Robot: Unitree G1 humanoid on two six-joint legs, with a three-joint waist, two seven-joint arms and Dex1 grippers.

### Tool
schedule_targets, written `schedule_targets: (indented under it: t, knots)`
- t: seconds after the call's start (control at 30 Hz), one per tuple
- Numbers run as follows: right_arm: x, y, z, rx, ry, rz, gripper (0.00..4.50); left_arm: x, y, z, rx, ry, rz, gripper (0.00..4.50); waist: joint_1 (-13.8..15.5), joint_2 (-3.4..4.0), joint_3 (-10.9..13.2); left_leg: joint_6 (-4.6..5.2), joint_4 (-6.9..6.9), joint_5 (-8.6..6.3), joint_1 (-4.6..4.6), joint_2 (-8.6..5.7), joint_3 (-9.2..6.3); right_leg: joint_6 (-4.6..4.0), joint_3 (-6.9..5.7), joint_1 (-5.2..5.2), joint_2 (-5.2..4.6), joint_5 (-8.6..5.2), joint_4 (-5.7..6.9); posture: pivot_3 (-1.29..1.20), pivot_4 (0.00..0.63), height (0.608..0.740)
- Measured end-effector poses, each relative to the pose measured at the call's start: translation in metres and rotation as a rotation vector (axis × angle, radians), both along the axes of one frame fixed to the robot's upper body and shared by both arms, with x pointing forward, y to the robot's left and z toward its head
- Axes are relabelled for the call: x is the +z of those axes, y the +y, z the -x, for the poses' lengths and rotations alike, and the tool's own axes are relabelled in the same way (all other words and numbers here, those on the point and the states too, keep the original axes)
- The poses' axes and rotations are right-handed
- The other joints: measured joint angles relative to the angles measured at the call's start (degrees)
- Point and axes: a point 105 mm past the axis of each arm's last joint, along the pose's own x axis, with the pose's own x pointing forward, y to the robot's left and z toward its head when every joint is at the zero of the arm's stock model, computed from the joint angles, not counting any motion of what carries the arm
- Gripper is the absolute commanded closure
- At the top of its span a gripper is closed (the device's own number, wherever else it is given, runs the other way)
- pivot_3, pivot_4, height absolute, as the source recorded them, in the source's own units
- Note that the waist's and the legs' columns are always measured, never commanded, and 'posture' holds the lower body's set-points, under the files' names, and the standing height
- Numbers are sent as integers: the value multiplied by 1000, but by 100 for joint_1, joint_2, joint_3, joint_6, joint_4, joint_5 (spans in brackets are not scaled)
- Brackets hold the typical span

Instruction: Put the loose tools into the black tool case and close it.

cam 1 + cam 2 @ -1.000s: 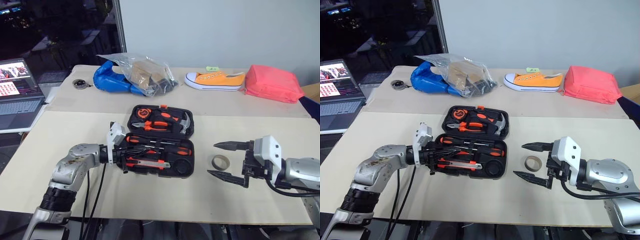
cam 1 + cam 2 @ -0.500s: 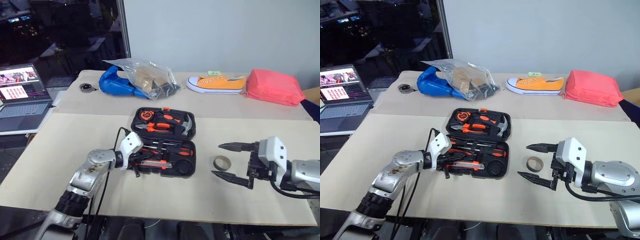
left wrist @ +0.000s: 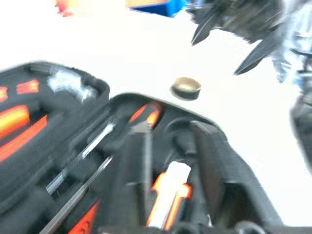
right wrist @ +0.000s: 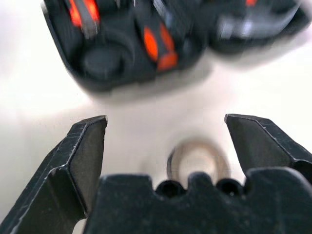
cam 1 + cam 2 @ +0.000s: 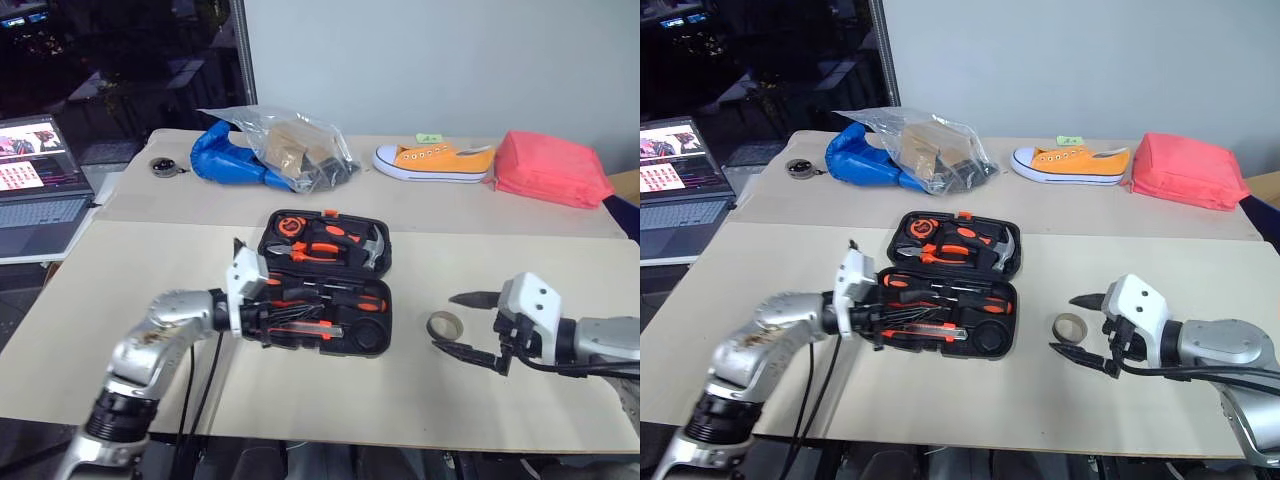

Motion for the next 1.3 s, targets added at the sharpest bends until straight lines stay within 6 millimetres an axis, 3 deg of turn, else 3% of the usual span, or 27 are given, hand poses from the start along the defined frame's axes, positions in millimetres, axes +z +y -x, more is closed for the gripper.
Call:
schedule_targets:
  t: [0.03,0.13,0.3,0.4,0.6,0.8,0.93,1.03,1.1,1.2,1.3]
  knots:
    - [-3,0,-1,-2,21,5,1614,4,-1,5,-23,3,0,1219,0,-1,1,0,0,0,0,-4,0,2,0,0,-5,-1,0,0,150,740]
    - [-11,3,-10,-7,49,40,1627,12,0,19,-70,7,-42,302,-18,-9,6,0,2,0,1,-4,-2,7,0,0,-4,-3,0,0,150,740]
    - [-24,-1,-20,-43,101,98,1627,10,1,34,-91,14,-68,302,-39,-9,8,0,3,0,2,-3,-3,6,-2,1,-4,-4,1,0,150,740]
    - [-33,-2,-17,-48,152,132,2278,7,2,35,-72,25,-68,238,-33,-9,8,0,3,0,0,-4,-4,6,-3,0,-4,-3,0,0,150,740]
    - [-36,-6,-17,-64,174,167,4372,6,2,32,-44,22,-57,238,-45,-9,8,0,3,0,3,-3,-4,6,-2,0,-3,-4,1,0,150,740]
    - [-23,1,-12,-24,135,129,4485,1,4,33,-29,33,-42,238,-72,-9,8,0,2,0,1,-2,-4,6,-2,0,-2,-4,1,0,150,740]
    - [-8,24,-6,77,94,87,4485,-3,7,34,-28,43,-33,238,-93,-9,8,0,3,0,4,-1,-3,6,-1,0,-2,-4,1,0,150,740]
    - [22,74,-9,234,4,25,4485,-12,17,35,-21,56,-49,238,-181,-9,13,0,2,0,19,17,3,-6,7,1,15,4,7,0,150,740]
    - [28,94,-6,303,-2,22,4485,-15,21,35,-20,58,-52,238,-156,-11,15,0,2,0,22,28,-3,-13,-5,3,23,2,7,0,150,740]
    - [18,114,-5,347,74,28,4485,-22,25,35,-6,61,-66,238,-74,-14,17,0,2,0,14,31,-3,-22,-13,-3,22,-1,6,0,150,740]
    - [2,123,-3,387,144,84,4485,-22,25,36,-5,59,-67,238,-41,-13,17,0,2,0,-3,27,-1,-34,-15,-13,14,5,2,0,150,740]
